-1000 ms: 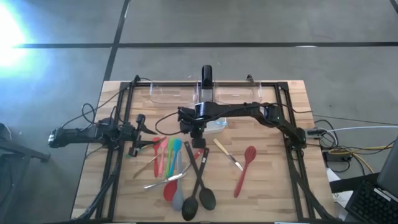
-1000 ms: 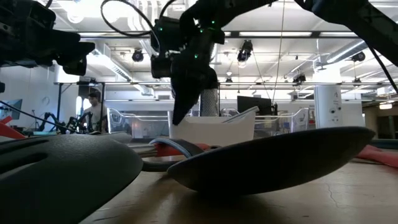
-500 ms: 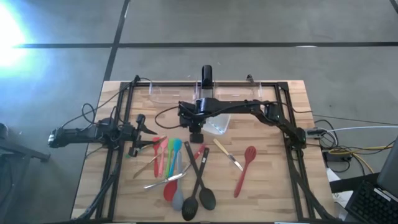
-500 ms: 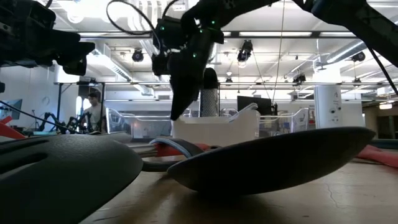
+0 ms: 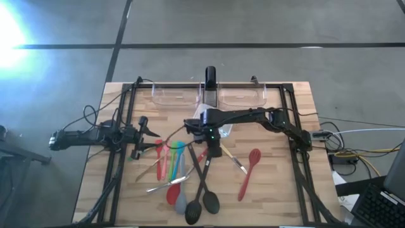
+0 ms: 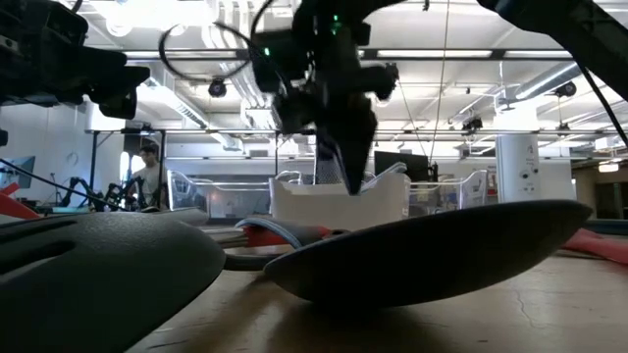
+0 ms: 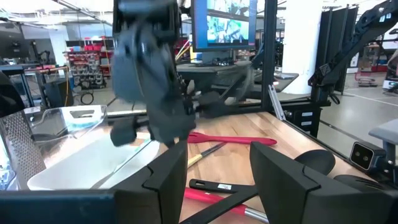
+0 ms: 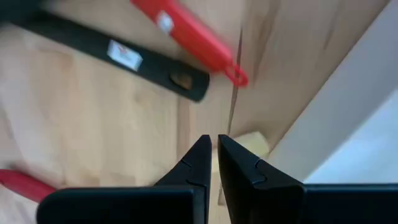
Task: Pick & Place Kitchen Items
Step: Adjust the white bin
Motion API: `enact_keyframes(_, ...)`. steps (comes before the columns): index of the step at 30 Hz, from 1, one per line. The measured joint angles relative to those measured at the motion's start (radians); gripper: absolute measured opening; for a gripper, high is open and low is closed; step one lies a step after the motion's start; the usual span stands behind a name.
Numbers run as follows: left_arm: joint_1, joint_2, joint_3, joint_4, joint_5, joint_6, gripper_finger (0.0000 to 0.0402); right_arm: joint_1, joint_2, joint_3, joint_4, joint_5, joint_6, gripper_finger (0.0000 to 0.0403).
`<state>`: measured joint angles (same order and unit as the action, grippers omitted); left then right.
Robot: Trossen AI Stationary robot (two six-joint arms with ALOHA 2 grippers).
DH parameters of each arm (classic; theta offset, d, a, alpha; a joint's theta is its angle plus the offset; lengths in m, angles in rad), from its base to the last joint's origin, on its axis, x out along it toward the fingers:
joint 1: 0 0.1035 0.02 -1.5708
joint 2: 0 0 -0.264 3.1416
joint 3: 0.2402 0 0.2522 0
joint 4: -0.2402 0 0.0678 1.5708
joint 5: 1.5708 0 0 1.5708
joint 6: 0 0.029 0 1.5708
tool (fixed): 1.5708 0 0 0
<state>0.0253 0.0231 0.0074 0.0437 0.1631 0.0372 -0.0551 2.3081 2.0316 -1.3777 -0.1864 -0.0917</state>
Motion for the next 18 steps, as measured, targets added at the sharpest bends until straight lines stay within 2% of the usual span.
enact_keyframes(5,0.000,0.000,0.000,0.000,0.000,0.000,0.0179,-0.011,0.000,-0.084,0.016,0.016,0.014,0.0027)
enact_keyframes(10,0.000,0.000,0.000,0.000,0.000,0.000,0.0179,-0.023,-0.009,-0.138,0.019,0.110,0.034,0.0027)
enact_keyframes(14,0.000,0.000,0.000,0.000,0.000,0.000,0.0179,-0.022,-0.019,-0.146,0.033,0.133,0.038,0.0027)
enact_keyframes(18,0.000,0.000,0.000,0.000,0.000,0.000,0.0179,-0.019,-0.044,-0.151,0.066,0.230,0.040,0.0027)
